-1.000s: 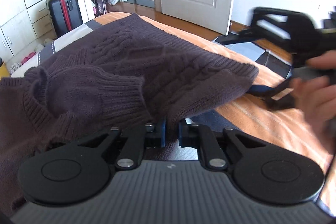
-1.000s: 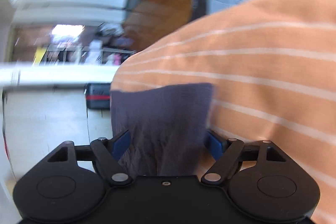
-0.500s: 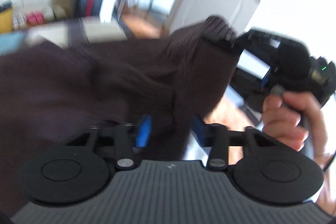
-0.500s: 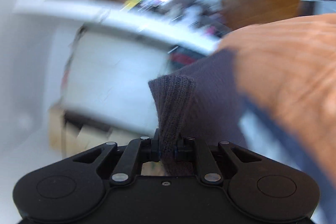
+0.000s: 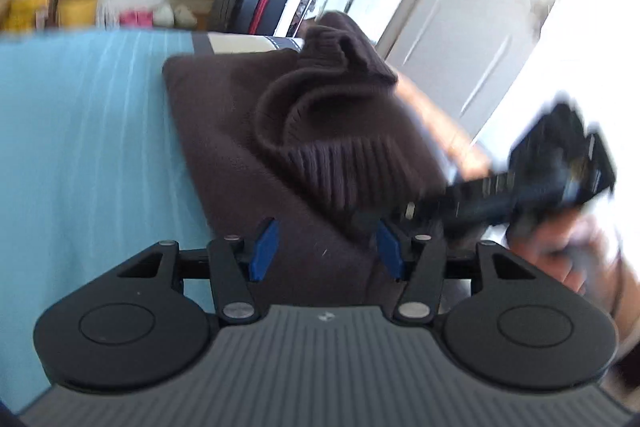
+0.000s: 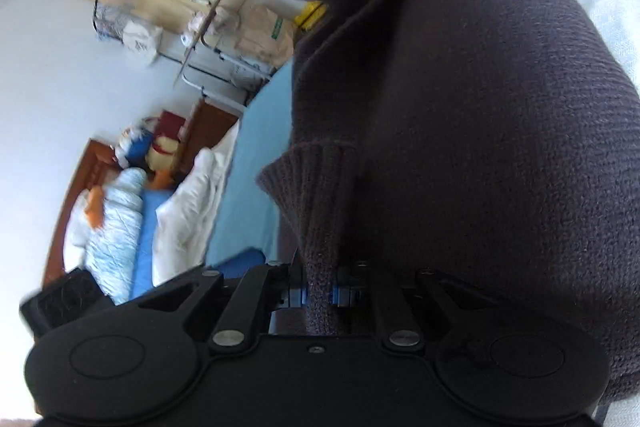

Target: Fold clothes

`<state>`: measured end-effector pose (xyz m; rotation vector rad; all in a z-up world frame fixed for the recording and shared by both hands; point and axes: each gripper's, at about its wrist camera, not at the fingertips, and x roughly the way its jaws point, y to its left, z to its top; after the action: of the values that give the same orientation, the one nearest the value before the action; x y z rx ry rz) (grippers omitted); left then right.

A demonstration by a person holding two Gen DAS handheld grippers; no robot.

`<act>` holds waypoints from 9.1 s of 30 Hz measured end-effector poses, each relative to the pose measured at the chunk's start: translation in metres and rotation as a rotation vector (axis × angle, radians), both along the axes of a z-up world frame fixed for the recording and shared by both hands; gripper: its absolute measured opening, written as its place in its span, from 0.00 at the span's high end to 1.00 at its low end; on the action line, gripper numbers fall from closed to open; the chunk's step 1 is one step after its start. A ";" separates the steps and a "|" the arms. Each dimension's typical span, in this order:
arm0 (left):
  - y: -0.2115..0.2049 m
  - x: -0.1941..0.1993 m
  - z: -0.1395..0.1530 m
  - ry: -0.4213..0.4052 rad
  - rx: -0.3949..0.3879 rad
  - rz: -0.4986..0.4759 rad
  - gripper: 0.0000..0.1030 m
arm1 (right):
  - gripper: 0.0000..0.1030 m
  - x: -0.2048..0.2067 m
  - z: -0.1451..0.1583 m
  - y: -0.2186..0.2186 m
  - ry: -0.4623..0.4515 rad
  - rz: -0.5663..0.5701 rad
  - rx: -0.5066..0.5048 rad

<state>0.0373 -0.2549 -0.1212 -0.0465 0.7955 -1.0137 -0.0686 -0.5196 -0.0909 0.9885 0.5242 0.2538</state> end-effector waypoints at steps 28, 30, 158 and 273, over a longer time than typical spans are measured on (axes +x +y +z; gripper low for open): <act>0.024 0.025 -0.020 0.173 -0.247 0.086 0.41 | 0.77 0.060 -0.040 0.070 0.204 0.315 -0.172; 0.022 0.026 -0.024 0.195 -0.226 0.085 0.41 | 0.77 0.063 -0.039 0.078 0.215 0.340 -0.206; -0.030 0.097 0.104 -0.175 0.102 0.307 0.75 | 0.55 -0.002 0.046 0.059 -0.149 -0.028 -0.395; 0.312 -0.070 0.118 -0.222 0.418 0.874 0.00 | 0.24 0.055 0.057 0.392 -0.098 0.058 -0.677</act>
<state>-0.0327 0.0575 -0.0030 0.0738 0.6648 -0.0169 -0.0132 -0.1281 -0.0340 0.3018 0.5000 0.1564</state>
